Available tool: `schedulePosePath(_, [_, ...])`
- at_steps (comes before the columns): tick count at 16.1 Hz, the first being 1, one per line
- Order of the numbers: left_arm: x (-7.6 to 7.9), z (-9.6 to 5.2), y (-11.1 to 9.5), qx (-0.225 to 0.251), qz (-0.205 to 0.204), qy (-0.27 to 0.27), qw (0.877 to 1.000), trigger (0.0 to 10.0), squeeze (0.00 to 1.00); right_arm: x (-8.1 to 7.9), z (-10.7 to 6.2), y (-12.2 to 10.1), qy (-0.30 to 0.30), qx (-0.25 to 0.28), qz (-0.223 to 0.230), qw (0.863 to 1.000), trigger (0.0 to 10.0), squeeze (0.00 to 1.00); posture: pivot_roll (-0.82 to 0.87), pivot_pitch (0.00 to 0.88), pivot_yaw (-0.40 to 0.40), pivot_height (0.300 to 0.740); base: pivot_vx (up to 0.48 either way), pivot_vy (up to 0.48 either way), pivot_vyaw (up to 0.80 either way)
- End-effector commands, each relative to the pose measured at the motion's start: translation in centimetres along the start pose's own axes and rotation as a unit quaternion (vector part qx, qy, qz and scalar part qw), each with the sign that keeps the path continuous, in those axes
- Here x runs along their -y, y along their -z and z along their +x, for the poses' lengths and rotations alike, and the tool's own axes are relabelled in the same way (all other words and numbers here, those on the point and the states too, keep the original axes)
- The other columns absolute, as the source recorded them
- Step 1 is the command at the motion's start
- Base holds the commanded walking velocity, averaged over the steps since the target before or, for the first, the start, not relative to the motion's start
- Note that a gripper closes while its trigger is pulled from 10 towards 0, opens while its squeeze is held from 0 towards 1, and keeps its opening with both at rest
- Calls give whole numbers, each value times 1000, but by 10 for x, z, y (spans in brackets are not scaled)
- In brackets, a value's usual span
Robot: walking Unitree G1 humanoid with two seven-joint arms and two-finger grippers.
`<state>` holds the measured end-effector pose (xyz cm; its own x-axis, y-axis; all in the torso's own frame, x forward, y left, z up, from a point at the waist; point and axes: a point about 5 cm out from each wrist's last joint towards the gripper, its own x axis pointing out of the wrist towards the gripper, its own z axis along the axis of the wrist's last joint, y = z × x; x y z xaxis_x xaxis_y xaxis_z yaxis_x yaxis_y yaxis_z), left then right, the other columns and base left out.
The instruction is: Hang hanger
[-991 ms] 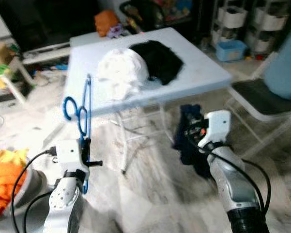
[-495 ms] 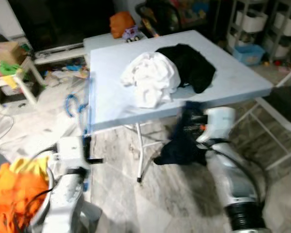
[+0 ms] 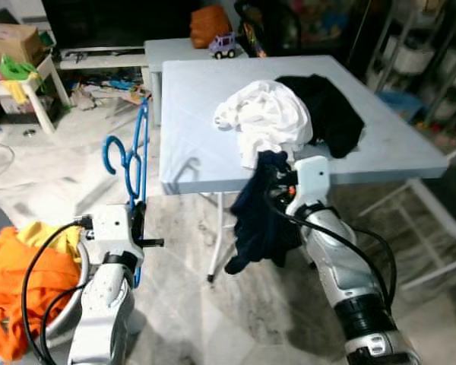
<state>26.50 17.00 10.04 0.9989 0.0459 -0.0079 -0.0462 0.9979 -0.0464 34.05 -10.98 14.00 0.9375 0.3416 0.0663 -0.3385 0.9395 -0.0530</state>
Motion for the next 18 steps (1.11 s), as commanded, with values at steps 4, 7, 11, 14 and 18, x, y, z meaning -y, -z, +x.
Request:
schedulePosePath(4, [-13,-11,8,-8,-24,-46,999,10000,0,-5,5,-7,-26,15,-17,999,10000,0,28,0,-89,740,0,0,0])
schedulePosePath(7, [-23,-19,4,0,-29,-61,998,10000,0,-1,3,3,-18,9,-8,1000,10000,0,44,0,-62,740,0,0,0])
schedulePosePath(11, [-17,-12,1,-7,-19,-38,999,10000,0,14,1,0,22,12,13,1000,10000,0,35,0,-30,740,0,0,0])
schedulePosePath(14, [-12,-11,-8,-2,5,-13,1000,10000,0,21,-1,12,69,8,33,997,10000,0,93,0,34,740,0,0,0])
schedulePosePath(18, [-5,-9,-4,-15,2,8,1000,10000,0,28,-6,8,97,16,27,995,10000,0,27,0,48,740,0,0,0])
